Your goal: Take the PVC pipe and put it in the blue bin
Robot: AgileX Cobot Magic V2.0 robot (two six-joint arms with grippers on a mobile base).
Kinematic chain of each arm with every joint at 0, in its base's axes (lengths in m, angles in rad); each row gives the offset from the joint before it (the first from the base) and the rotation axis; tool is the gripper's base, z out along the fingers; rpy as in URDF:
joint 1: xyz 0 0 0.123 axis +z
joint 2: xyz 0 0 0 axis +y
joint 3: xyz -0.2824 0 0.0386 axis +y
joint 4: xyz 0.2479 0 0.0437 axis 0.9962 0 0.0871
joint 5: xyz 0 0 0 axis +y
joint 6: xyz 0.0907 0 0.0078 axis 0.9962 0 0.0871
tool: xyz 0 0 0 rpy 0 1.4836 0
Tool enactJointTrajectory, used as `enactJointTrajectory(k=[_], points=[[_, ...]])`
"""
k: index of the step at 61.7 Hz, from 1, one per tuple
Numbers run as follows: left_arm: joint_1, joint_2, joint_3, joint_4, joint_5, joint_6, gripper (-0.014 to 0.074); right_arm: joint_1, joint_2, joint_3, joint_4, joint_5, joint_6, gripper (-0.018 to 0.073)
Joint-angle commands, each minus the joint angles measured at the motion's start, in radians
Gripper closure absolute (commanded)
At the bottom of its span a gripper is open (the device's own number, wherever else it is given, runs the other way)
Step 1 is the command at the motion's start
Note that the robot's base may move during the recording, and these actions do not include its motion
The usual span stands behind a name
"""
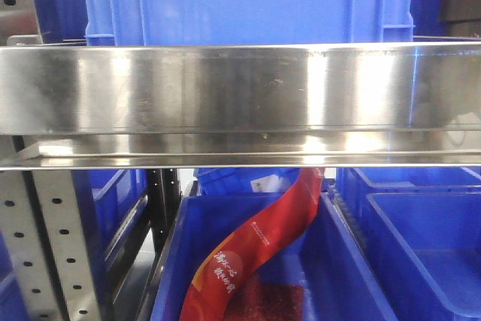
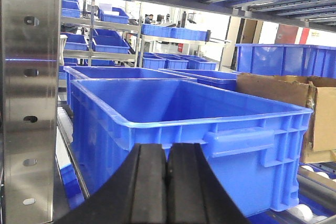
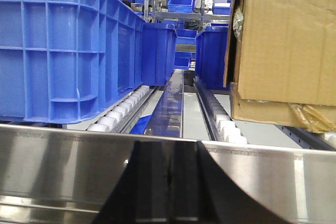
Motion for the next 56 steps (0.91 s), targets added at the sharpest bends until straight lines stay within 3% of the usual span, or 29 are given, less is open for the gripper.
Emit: enactJointTrajectory(k=[1,47,56], points=[[-0.004,-0.005,0.003,-0.006,-0.017,0.003,0.0707,-0.006,-0.006,0.0,0.004,-0.008,-0.005,0.0728],[-0.004,-0.005,0.003,-0.004,-0.005,0.003,0.0707,-0.006,-0.006,0.0,0.004,-0.008,-0.005,0.0728],[0.053,-0.058,0.067,-0.002,0.009,0.007,0.0707,-0.006,-0.006,0.0,0.004,-0.008,-0.005,0.0728]])
